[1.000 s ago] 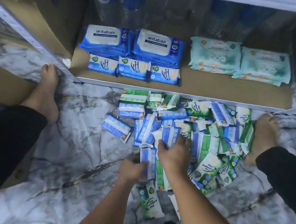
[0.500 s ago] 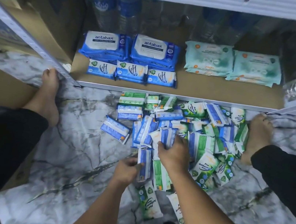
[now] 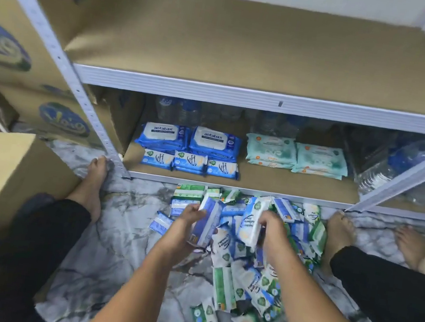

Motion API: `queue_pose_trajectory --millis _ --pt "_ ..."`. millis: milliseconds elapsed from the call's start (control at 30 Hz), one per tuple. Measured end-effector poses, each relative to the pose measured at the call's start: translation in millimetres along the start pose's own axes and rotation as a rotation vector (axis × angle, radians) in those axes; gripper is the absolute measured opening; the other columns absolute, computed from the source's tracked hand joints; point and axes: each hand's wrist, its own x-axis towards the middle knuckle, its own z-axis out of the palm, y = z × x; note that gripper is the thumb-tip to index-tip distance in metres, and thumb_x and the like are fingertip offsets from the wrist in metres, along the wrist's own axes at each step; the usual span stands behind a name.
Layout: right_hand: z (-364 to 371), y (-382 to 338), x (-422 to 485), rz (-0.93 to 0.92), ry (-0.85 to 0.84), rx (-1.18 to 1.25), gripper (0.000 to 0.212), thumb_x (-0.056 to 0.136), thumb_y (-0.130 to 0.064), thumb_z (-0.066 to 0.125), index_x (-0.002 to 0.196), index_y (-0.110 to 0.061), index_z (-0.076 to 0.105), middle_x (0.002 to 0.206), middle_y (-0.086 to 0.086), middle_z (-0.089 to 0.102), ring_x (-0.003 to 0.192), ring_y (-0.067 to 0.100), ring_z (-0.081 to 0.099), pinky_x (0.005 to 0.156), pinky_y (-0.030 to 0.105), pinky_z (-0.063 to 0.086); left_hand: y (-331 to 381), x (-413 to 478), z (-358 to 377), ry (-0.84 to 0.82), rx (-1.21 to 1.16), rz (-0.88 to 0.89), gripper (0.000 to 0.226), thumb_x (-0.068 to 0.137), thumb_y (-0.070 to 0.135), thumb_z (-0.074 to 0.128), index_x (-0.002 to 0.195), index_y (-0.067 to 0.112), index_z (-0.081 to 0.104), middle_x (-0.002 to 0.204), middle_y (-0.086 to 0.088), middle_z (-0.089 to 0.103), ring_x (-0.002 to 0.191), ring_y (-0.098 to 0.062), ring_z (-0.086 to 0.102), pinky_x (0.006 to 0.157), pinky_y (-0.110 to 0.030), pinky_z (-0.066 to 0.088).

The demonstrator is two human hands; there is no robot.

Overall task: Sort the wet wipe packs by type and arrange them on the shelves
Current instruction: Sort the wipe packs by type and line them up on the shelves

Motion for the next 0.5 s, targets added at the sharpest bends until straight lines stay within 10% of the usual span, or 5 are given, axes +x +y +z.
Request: queue_pose_trajectory --millis 133,233,500 --pt "-6 -18 -21 -0.072 -0.114 0.255 0.013 0.079 -0.009 0.064 0.089 -0.012 0.055 0.082 0.016 0.063 0.068 0.032 0.061 0.072 0.046 0.053 25 -12 10 0.053 0.297 0.085 0.018 0.103 0.021 0.047 0.119 0.028 0.052 0.109 -0.01 0.064 0.082 -0.025 0.065 0.079 -0.048 0.057" --pt "-9 -13 -25 -0.219 -0.061 0.102 0.022 0.094 -0.001 0.055 0.101 -0.022 0.055 0.103 0.013 0.068 0.085 0.034 0.068 0.085 0.059 0.055 29 -24 13 0.145 0.506 0.179 0.042 0.096 0.025 0.068 0.133 0.03 0.048 0.122 0.0 0.057 0.074 -0.013 0.064 0.055 -0.027 0.052" --pt "-11 16 -35 -0.286 -0.014 -0.257 0.045 0.093 -0.002 0.064 0.113 -0.039 0.049 0.108 0.004 0.067 0.084 0.021 0.069 0.056 0.029 0.053 -8 -32 -6 0.273 0.781 0.274 0.074 0.083 0.045 0.079 0.145 0.031 0.041 0.117 0.002 0.052 0.091 -0.015 0.066 0.062 -0.026 0.057"
